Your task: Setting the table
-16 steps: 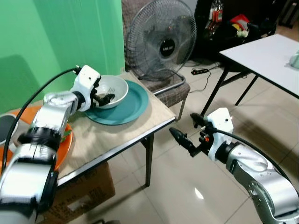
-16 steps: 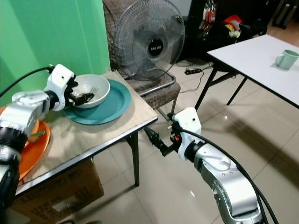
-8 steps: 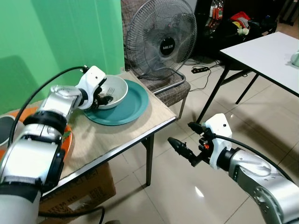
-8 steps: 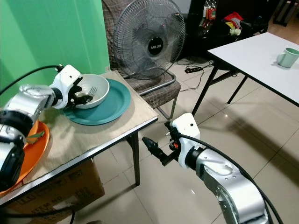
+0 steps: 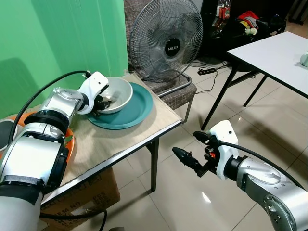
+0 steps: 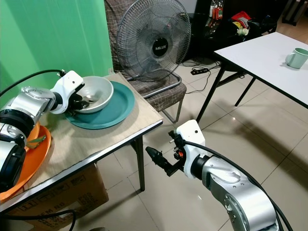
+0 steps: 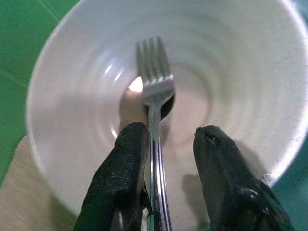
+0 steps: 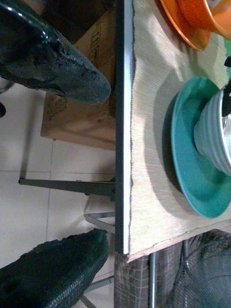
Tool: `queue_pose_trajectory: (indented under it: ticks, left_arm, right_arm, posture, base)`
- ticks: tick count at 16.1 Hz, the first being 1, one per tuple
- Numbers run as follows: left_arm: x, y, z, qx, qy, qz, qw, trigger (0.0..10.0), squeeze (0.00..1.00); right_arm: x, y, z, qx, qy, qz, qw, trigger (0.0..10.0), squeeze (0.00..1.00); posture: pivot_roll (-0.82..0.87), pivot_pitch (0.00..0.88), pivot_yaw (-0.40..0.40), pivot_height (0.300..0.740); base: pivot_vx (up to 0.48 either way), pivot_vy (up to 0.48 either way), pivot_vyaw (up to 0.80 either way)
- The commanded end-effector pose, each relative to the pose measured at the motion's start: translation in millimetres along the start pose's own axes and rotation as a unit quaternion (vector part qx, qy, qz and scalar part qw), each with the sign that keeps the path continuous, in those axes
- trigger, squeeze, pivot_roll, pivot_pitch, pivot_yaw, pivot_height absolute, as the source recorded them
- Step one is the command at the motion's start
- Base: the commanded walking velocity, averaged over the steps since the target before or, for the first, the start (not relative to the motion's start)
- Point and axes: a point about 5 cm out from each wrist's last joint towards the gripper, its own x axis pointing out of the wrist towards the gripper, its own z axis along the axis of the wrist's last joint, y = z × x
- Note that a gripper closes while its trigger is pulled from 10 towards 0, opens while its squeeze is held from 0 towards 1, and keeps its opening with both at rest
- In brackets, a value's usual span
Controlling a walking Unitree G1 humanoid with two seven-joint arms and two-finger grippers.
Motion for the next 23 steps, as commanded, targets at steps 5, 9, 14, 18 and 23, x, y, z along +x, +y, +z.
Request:
queue_pose_trajectory:
  ticks: [5, 9, 14, 18, 23]
  left_arm:
    - [-0.6, 1.1, -3, 0.024, 0.035, 0.002, 0.999, 0.0, 0.0]
    - [2.0, -3.1, -6, 0.048, 0.054, -0.008, 0.997, 0.0, 0.0]
    - [2.6, -4.3, -8, 0.07, 0.069, -0.012, 0.995, 0.0, 0.0]
    - [-0.3, -0.8, 11, 0.033, 0.011, -0.006, 0.999, 0.0, 0.0]
    - [-3.7, 1.4, 23, 0.031, -0.009, -0.015, 0.999, 10.0, 1.0]
  right_arm:
    - [-4.0, 1.2, 4, -0.008, 0.005, 0.005, 1.0, 10.0, 0.0]
    - [-4.3, 0.5, 5, -0.012, 0.008, 0.006, 1.0, 10.0, 0.0]
    - [-3.5, -0.1, 5, -0.02, 0.011, 0.008, 1.0, 10.0, 0.0]
    - [-2.6, -0.8, 6, -0.022, 0.009, 0.007, 1.0, 10.0, 0.0]
    - [-1.8, 0.8, 5, -0.021, 0.009, 0.01, 1.0, 10.0, 0.0]
  posture:
    - [-0.07, 0.0, 0.021, 0.74]
    - [-0.07, 0.0, 0.024, 0.74]
    - [-0.07, 0.0, 0.023, 0.74]
    - [-0.07, 0.0, 0.023, 0.74]
    - [-0.06, 0.0, 0.017, 0.74]
  base:
    - [0.0, 0.0, 0.0]
    - [0.0, 0.0, 0.0]
    - [0.0, 0.0, 0.0]
    - [0.0, 0.0, 0.0]
    - [0.0, 0.0, 0.0]
